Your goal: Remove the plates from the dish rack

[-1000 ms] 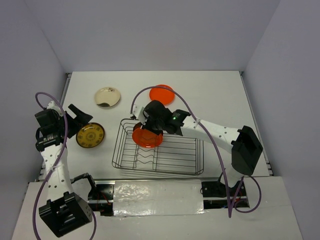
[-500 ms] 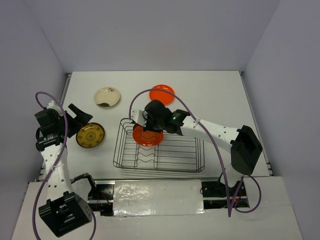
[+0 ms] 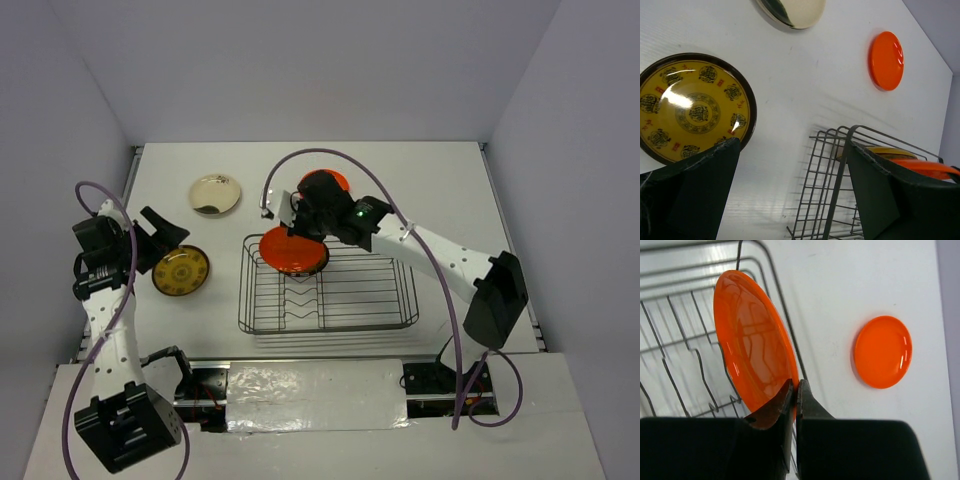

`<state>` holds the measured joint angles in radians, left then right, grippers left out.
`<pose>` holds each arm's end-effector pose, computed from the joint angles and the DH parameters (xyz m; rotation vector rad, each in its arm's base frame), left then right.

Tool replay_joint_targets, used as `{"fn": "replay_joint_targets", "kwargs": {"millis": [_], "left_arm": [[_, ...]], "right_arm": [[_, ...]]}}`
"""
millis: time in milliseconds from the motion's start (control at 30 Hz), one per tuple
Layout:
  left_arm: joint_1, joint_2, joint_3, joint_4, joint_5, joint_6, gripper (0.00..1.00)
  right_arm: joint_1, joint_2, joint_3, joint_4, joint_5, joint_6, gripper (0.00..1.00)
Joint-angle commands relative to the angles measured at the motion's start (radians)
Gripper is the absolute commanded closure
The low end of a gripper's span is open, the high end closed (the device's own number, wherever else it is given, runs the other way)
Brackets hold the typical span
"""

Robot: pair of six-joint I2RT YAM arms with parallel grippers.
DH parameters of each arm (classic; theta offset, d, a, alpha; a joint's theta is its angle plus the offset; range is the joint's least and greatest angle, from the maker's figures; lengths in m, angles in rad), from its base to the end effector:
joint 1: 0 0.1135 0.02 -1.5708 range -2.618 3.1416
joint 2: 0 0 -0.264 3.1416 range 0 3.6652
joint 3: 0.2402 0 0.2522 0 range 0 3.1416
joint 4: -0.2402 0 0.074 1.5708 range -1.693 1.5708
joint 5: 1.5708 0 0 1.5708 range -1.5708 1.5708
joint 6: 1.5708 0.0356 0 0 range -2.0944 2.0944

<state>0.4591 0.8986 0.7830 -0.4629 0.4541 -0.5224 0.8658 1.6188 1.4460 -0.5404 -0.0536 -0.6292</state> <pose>0.1814 0.0722 0.2935 -0.7623 1.9869 -0.5238 0.2365 0.2809 0.3225 -1.5769 1.6600 0.1845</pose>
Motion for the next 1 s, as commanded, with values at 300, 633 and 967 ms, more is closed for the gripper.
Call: {"fn": "replay_joint_targets", "kwargs": {"millis": [300, 633, 967], "left_arm": [[-0.278, -0.024, 0.047, 0.613, 0.514, -0.223, 0.01], [-0.526, 0.068, 0.116, 0.554, 0.387, -0.136, 0.17], [-0.591, 0.195, 0.217, 0.486, 0.162, -0.181, 1.00]], "right_arm": [[-0.011, -0.197, 0.181, -0.025, 0.101, 0.566, 1.00], [-0.109, -0.309, 0.056, 0.152, -0.255, 0.778, 1.00], [-0.218, -0.378, -0.064, 0.200, -0.202, 0.870, 0.00]]}}
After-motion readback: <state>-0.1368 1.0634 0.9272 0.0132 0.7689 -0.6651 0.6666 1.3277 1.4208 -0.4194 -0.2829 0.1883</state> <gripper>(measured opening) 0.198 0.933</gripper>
